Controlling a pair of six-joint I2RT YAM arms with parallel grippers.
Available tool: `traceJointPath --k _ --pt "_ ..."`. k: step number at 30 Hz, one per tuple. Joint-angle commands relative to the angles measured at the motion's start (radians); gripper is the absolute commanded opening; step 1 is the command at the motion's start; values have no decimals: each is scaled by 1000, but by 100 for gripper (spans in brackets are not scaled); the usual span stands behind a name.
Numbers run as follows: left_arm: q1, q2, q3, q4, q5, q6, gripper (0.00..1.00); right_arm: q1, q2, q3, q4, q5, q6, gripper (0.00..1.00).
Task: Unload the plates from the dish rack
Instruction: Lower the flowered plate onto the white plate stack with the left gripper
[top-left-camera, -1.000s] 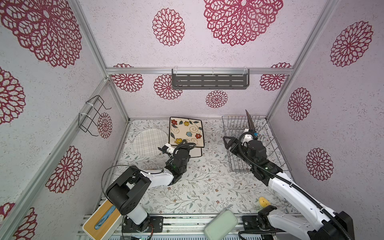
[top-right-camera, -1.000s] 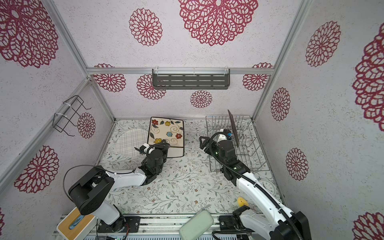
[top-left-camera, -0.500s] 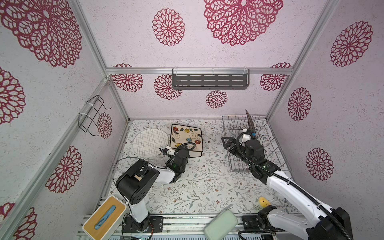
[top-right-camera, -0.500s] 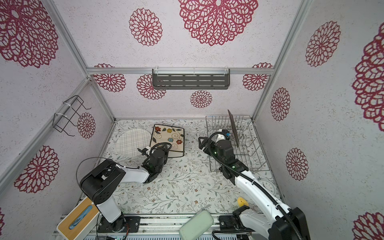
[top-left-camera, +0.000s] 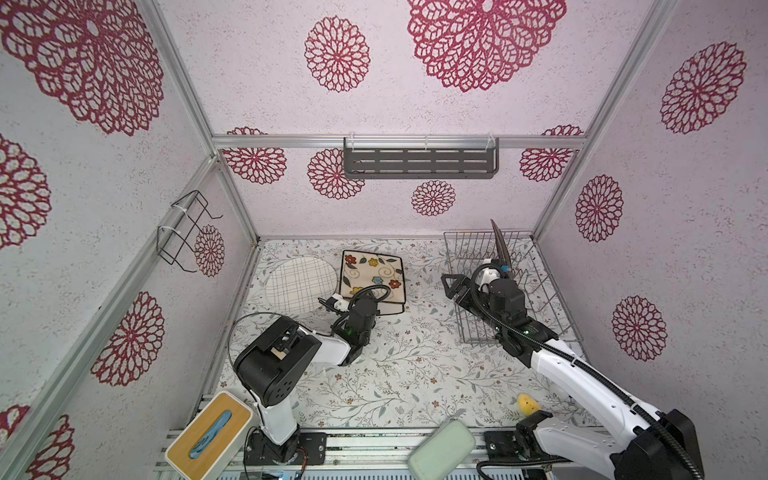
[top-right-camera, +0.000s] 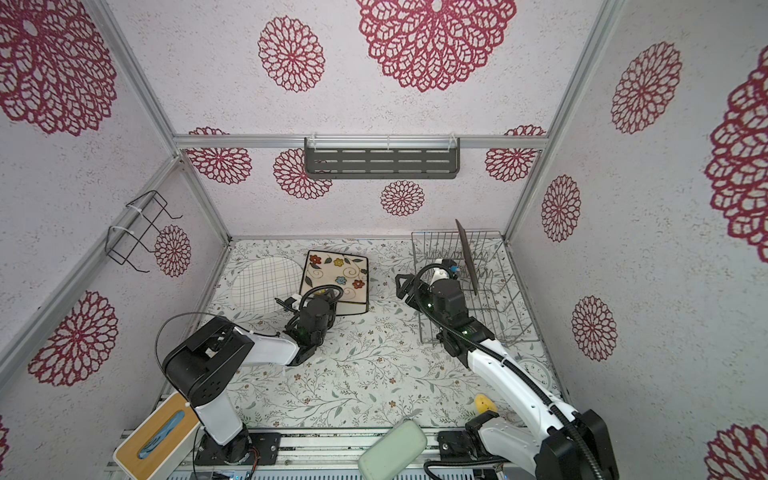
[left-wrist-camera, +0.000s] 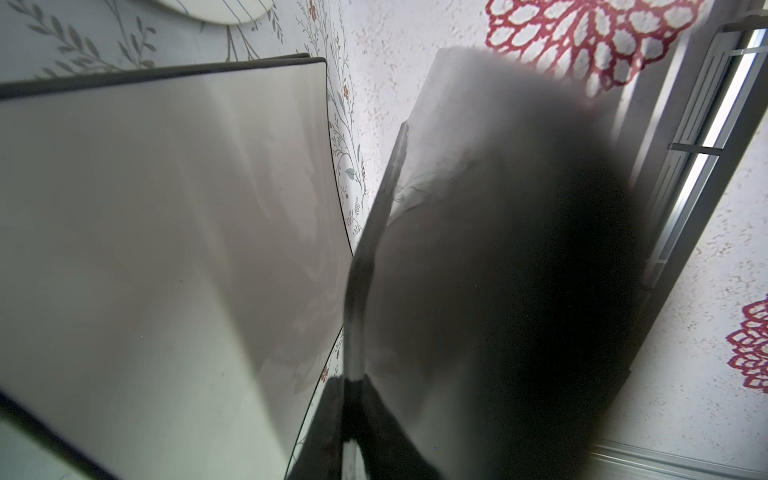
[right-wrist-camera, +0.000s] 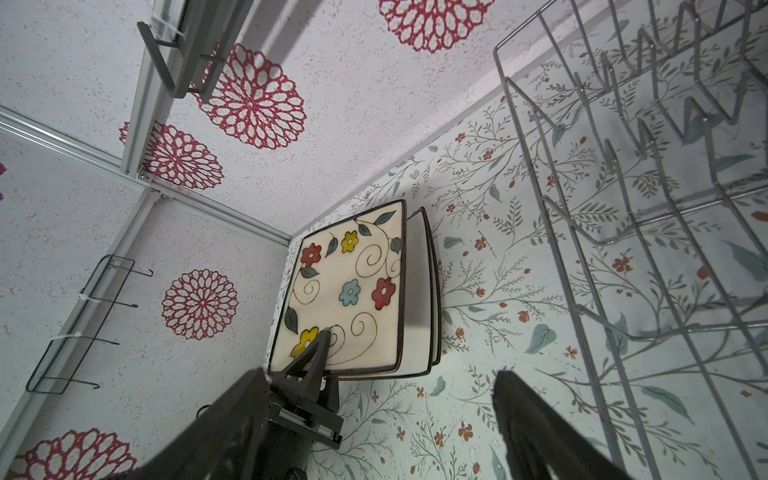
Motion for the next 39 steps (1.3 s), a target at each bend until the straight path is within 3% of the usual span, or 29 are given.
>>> traceJointPath --k 1,39 --pt "10 -6 29 205 -19 -27 0 -3 -2 19 39 -3 -7 88" --pt "27 68 40 229 3 -54 0 -2 38 23 68 -11 13 89"
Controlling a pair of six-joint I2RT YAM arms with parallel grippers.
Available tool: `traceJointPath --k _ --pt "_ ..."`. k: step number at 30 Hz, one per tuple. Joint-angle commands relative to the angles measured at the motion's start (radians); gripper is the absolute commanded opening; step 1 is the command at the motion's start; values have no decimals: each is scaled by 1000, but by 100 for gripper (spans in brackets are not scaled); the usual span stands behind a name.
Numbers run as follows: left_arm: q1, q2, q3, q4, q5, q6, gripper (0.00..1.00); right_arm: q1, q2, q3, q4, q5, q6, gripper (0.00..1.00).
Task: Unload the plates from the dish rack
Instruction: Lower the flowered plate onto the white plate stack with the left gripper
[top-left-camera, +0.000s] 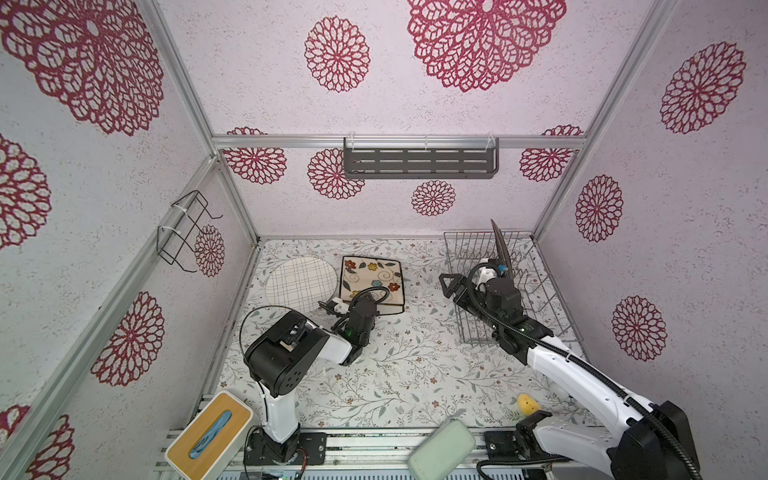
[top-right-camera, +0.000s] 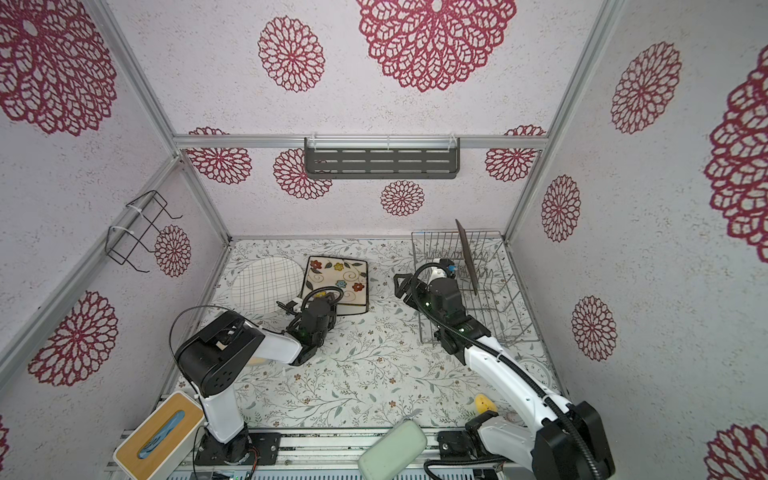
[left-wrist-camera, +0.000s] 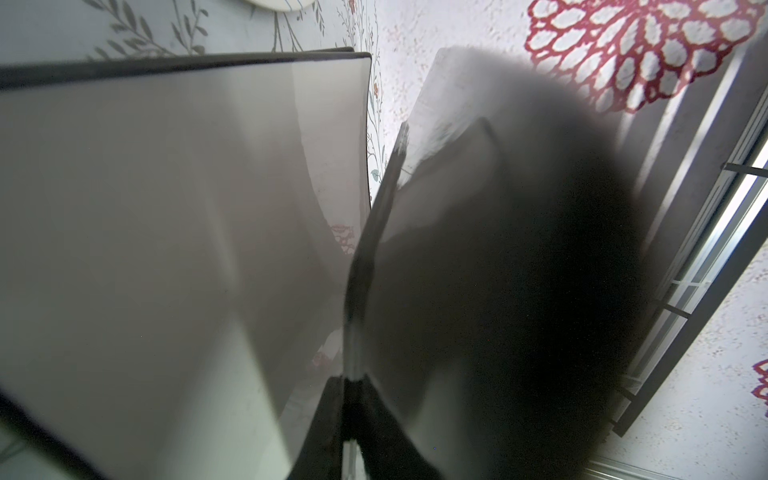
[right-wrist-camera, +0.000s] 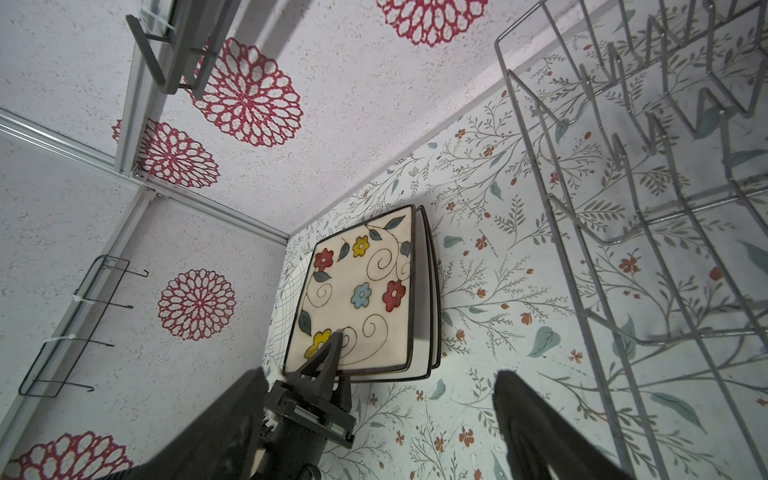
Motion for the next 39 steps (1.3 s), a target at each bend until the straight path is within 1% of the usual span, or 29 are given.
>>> traceJointPath --k 1,12,17,21,26,34,39 --pt "10 -7 41 185 -20 -8 0 -2 0 24 39 -5 9 89" --pt "12 15 58 178 -5 -12 0 -2 3 23 41 -3 9 89" --pt "12 14 48 186 -8 -23 13 -2 4 26 40 -3 9 89" --pt "11 9 48 178 -5 -27 15 -2 2 27 39 -5 9 89" --pt "12 2 45 164 -6 -31 23 -2 -2 27 37 -5 9 89" --pt "10 -5 37 156 -9 -41 30 -2 -9 27 33 0 10 89" --pt "10 -16 35 138 -11 -43 41 -2 -15 28 29 1 10 89"
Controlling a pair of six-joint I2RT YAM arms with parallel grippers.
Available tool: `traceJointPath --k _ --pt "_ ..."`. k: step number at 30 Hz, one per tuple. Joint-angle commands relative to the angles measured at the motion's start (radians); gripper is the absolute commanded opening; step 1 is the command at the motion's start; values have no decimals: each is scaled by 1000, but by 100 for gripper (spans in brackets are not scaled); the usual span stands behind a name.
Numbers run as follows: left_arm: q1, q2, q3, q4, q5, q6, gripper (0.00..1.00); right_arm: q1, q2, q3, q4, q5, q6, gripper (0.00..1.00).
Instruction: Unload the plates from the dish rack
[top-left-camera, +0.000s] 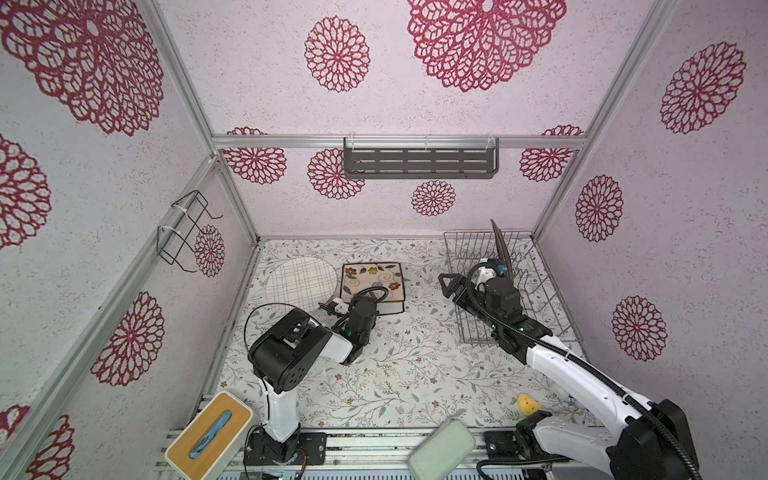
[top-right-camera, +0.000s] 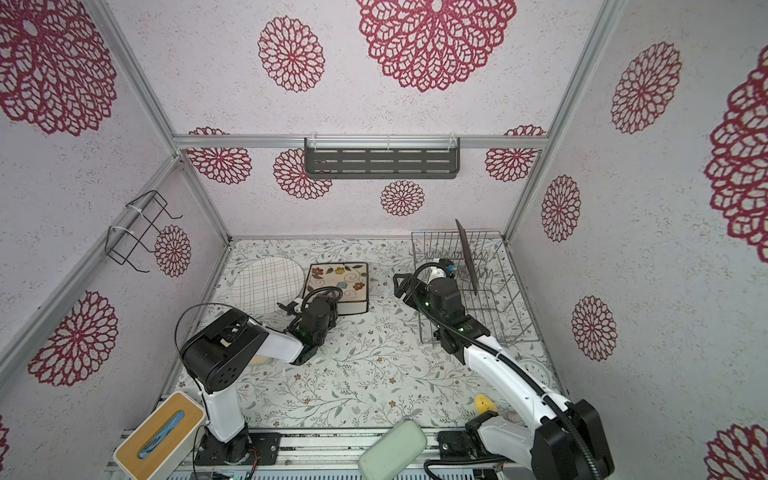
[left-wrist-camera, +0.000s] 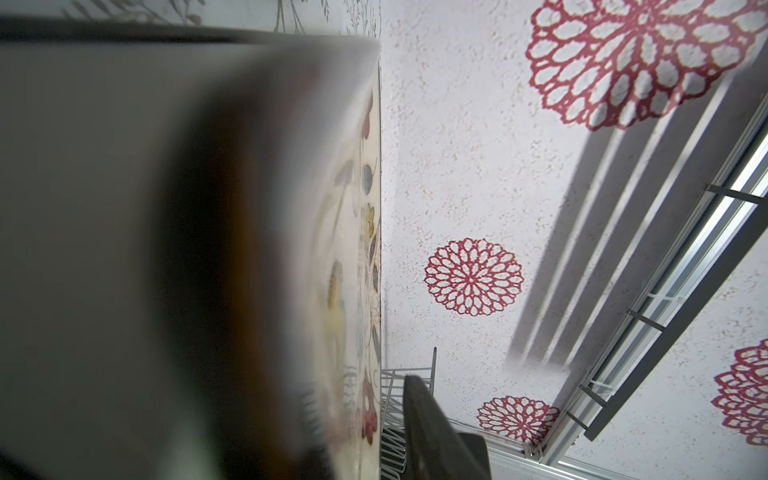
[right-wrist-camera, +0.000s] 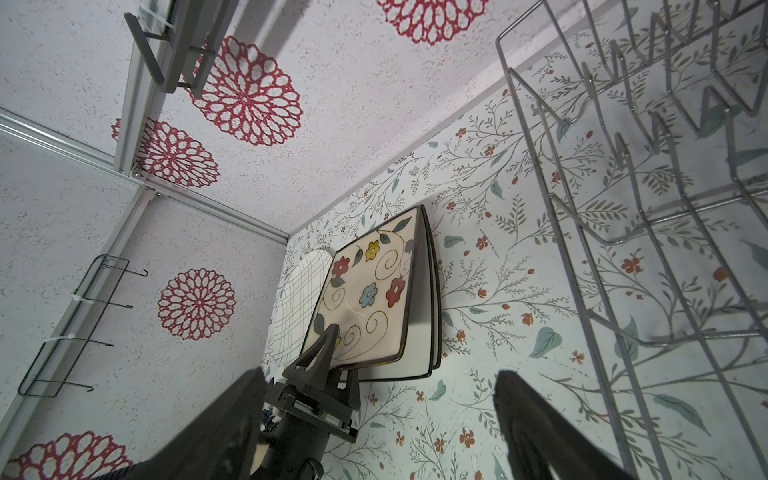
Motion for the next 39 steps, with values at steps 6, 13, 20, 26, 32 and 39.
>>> traceJointPath --k 6,13,20,26,32,39 --pt "0 -69 31 44 -28 2 51 -2 -30 27 17 4 9 89" --pt "-9 -85 42 -35 -42 -25 65 -2 -46 22 10 12 11 89" --pt "-17 -119 59 -133 -50 -24 80 -2 -62 20 5 18 11 89" --pt "-22 -138 62 -186 -59 -37 87 -2 -76 18 -2 24 12 89" --pt "-23 -142 85 -257 -39 -52 92 -2 -95 12 -12 32 11 89" --pt "-23 -156 116 -348 -24 -49 95 0 -109 10 -20 38 13 89"
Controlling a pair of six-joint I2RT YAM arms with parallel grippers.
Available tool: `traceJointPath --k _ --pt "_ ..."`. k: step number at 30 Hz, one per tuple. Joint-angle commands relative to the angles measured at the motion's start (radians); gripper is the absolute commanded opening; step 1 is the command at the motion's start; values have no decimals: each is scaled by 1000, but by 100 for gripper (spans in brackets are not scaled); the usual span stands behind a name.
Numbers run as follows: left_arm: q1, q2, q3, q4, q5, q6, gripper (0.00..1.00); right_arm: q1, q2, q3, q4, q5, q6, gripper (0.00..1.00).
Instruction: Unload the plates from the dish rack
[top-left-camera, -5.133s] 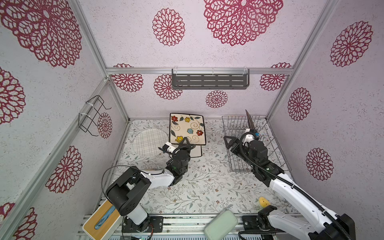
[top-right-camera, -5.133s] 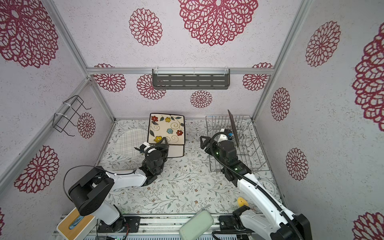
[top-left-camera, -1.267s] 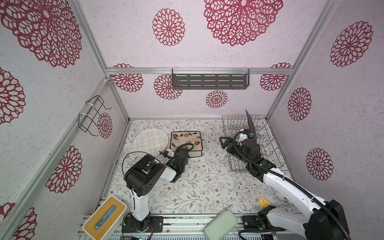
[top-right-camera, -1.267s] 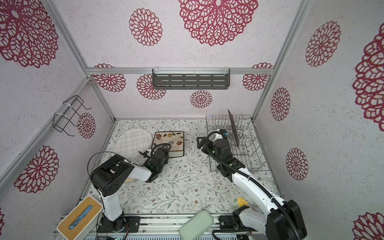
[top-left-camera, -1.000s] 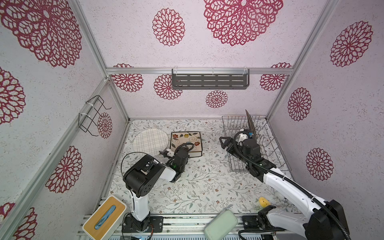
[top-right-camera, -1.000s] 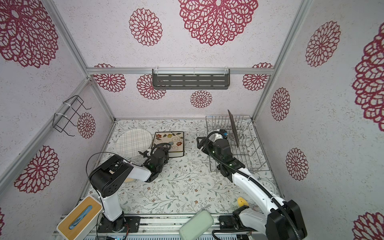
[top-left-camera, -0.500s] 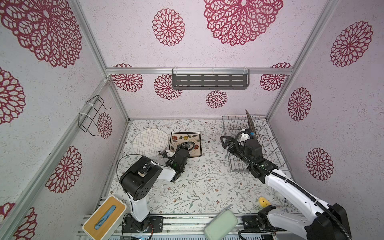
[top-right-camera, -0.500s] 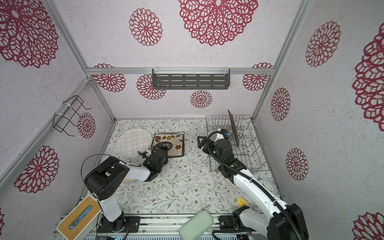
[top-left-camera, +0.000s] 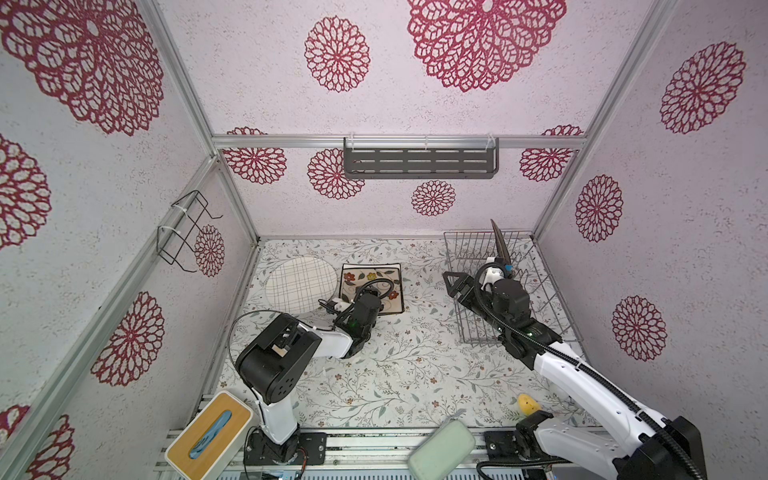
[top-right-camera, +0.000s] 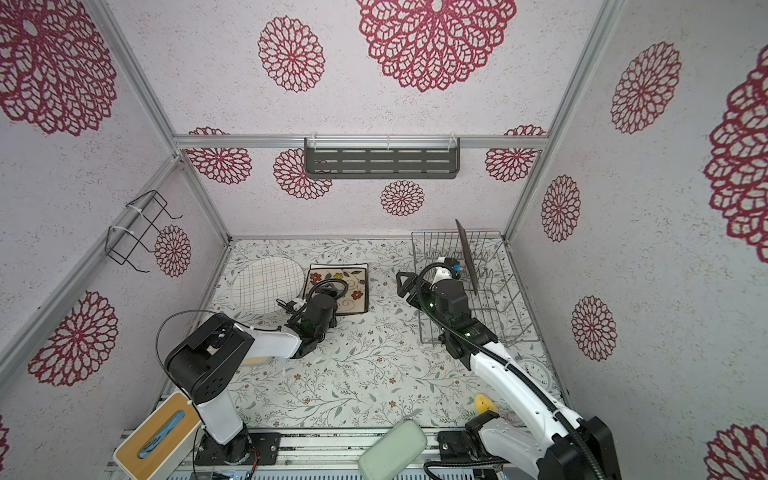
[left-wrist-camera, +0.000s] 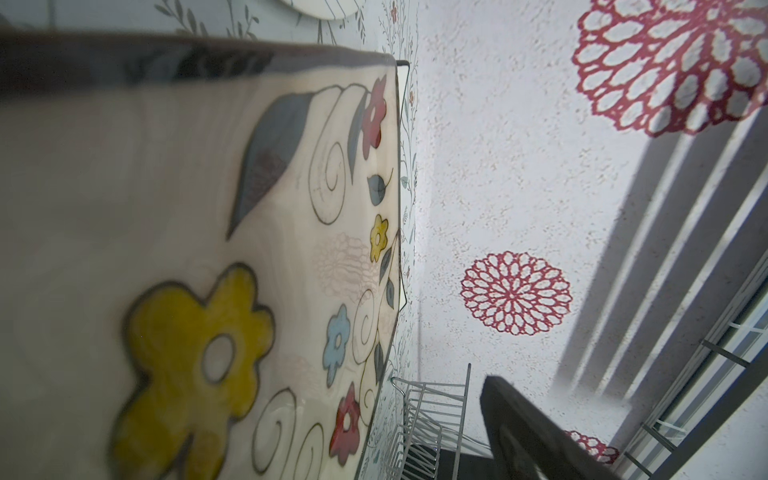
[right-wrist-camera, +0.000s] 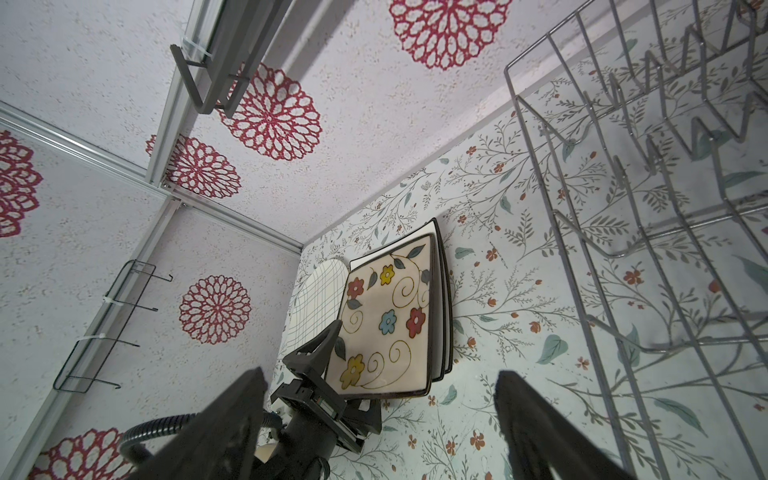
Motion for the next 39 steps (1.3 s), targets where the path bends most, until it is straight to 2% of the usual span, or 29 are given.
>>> traceJointPath --k 1,4,7,19,30,39 --pt "-8 -64 44 -12 -8 1 96 0 -32 10 4 28 13 89" --pt "-17 -88 69 -140 -41 -17 100 0 -33 10 6 31 14 89" --pt "-22 -104 109 -267 -50 -44 97 0 -33 12 8 31 19 89" --pt "-17 -103 210 -506 -24 -89 97 0 -47 10 1 37 21 89" --pt "-16 -61 285 -612 0 -102 97 1 -62 6 -3 48 20 89" --pt "-4 -40 315 -628 34 -84 97 1 -52 7 -1 47 19 90"
